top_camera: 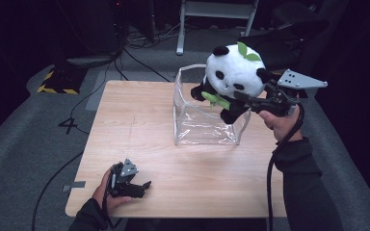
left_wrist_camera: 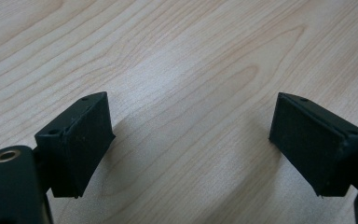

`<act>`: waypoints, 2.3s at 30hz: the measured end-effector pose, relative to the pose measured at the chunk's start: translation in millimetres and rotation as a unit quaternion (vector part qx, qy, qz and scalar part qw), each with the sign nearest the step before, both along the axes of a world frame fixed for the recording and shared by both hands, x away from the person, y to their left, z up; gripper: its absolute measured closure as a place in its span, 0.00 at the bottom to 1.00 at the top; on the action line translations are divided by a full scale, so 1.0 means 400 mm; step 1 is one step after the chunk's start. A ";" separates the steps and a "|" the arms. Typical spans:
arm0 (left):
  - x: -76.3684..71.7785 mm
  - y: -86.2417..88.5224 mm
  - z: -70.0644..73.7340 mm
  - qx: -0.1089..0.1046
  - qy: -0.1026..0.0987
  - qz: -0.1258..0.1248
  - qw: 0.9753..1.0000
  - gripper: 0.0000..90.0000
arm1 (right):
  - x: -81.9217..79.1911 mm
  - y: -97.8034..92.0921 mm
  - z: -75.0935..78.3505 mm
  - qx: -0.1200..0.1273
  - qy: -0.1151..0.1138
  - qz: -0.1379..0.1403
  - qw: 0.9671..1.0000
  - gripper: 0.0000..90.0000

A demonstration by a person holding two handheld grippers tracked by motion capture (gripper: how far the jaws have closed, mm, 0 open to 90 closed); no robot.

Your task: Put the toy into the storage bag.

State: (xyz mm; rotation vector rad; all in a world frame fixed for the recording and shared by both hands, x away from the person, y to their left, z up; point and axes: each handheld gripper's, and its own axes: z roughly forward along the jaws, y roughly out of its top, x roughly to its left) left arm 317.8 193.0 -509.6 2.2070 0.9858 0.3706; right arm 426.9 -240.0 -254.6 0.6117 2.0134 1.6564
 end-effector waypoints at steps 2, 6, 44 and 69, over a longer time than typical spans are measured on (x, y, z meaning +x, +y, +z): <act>0.000 0.000 0.000 0.000 0.000 0.000 1.000 0.15 | 0.014 0.007 0.005 0.001 0.002 -0.001 1.000 0.43; 0.000 0.000 0.000 -0.001 0.001 0.000 1.000 0.15 | 0.027 0.015 0.011 0.002 0.002 -0.004 1.000 0.43; 0.000 0.000 0.000 -0.002 0.001 0.000 1.000 0.15 | 0.146 0.084 -0.062 -0.032 0.043 -0.052 0.997 0.40; 0.000 0.000 0.000 -0.001 0.001 0.000 1.000 0.15 | 0.170 0.102 -0.111 -0.100 0.085 -0.056 0.990 0.33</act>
